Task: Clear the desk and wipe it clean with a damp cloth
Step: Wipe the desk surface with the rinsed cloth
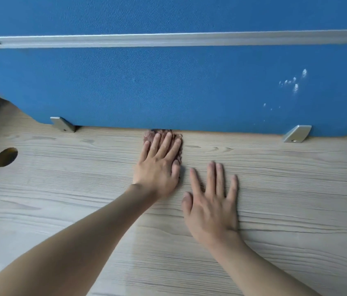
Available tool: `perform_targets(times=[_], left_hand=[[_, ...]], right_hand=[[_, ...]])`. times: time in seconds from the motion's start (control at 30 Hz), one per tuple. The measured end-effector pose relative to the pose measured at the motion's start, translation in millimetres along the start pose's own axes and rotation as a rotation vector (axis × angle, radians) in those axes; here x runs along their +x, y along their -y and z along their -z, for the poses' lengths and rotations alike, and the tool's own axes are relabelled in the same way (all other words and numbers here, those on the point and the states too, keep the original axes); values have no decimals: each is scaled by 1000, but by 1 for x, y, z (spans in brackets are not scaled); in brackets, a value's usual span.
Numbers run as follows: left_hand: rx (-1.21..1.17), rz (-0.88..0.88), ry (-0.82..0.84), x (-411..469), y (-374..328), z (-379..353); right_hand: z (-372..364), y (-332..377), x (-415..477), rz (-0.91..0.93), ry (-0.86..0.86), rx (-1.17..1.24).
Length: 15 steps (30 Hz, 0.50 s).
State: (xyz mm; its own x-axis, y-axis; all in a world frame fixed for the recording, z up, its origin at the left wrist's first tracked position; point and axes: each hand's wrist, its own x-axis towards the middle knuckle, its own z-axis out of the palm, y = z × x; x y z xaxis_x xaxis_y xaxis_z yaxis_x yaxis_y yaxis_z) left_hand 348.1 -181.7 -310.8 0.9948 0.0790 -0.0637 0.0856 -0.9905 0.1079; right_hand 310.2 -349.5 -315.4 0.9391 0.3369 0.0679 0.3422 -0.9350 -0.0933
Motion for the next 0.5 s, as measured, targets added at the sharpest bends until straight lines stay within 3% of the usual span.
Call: perform_targets(times=[0.1,0.27,0.5], left_hand=[[15,-81,-6,-2,12,0],[-17,80,-25,16,19,5],[18,-56,-19,-13,31,0]], right_hand=[[2,-1,1,0,5,-16],[1,-2,2,4,17,-36],[2,-1,3,8,34,-36]])
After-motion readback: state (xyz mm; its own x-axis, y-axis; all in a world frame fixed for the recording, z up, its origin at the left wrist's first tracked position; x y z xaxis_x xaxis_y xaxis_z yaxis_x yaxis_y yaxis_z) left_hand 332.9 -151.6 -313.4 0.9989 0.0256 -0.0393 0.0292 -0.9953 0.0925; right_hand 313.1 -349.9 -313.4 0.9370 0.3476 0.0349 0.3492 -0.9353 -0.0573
